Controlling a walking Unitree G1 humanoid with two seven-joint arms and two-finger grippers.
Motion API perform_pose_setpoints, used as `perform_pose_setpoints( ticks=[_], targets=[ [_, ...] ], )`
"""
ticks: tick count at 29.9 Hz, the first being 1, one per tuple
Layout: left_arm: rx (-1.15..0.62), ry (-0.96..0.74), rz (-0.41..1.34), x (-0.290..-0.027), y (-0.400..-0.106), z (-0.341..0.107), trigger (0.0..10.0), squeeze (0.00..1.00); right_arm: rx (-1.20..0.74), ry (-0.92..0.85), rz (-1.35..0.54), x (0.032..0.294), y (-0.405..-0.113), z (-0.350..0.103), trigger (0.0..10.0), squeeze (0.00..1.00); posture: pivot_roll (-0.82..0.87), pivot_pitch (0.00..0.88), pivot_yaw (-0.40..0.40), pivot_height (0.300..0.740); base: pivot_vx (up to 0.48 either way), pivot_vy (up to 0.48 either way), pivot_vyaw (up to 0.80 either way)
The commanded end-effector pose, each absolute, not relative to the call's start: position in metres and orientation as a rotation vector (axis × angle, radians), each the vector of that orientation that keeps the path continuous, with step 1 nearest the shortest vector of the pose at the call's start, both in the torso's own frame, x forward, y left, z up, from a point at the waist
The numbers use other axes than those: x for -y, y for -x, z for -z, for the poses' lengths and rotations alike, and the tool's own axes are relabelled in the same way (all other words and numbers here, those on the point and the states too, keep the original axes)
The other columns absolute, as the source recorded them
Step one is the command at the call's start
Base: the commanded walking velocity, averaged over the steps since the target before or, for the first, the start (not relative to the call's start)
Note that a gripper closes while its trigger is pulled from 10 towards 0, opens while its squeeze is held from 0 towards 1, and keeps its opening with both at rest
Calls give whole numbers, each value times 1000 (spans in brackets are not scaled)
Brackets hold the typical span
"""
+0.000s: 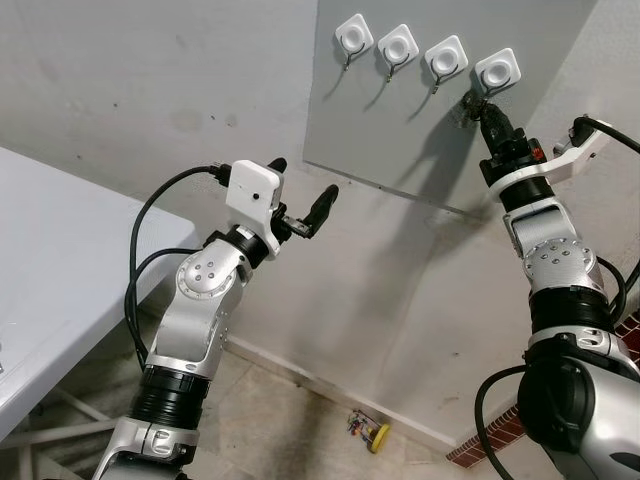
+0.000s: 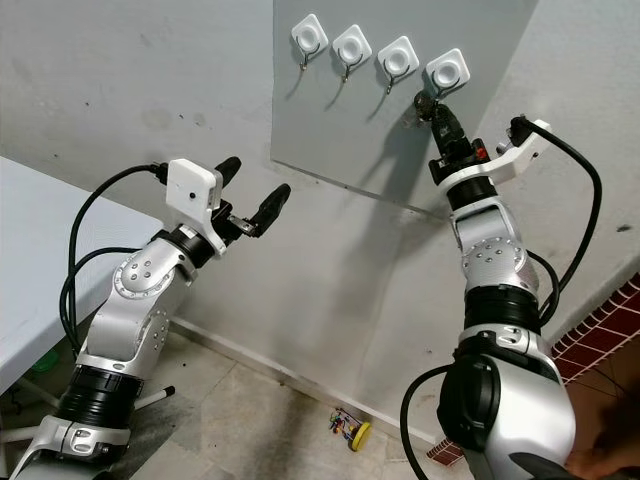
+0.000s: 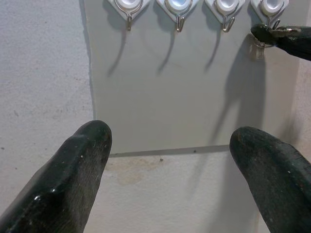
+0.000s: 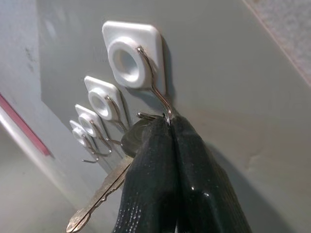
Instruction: Hang keys on a hook
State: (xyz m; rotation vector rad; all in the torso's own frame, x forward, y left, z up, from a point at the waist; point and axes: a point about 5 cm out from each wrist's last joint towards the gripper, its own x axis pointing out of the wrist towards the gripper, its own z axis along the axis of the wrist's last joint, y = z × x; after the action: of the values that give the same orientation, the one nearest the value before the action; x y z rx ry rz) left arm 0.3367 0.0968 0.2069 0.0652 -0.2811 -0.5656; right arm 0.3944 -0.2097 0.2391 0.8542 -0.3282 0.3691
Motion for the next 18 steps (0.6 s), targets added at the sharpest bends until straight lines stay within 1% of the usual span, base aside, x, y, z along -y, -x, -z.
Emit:
perform_pose_setpoints(
  ticks=[1,6,7,18],
  targets=[
    [294,-75,558,-98,-335,-210,10000,0,343,-834,-350,215,-395,-244,10000,0,64,0,-105,740,0,0,0],
    [296,-75,555,-98,-335,-210,10000,0,342,-845,-370,212,-394,-241,10000,0,66,0,-106,740,0,0,0],
    [296,-76,555,-97,-335,-210,10000,0,347,-856,-376,211,-393,-240,10000,1000,66,0,-106,740,0,0,0],
    [298,-75,551,-95,-335,-209,10000,0,327,-847,-373,205,-390,-226,10000,1000,54,0,-99,740,0,0,0]
  ],
)
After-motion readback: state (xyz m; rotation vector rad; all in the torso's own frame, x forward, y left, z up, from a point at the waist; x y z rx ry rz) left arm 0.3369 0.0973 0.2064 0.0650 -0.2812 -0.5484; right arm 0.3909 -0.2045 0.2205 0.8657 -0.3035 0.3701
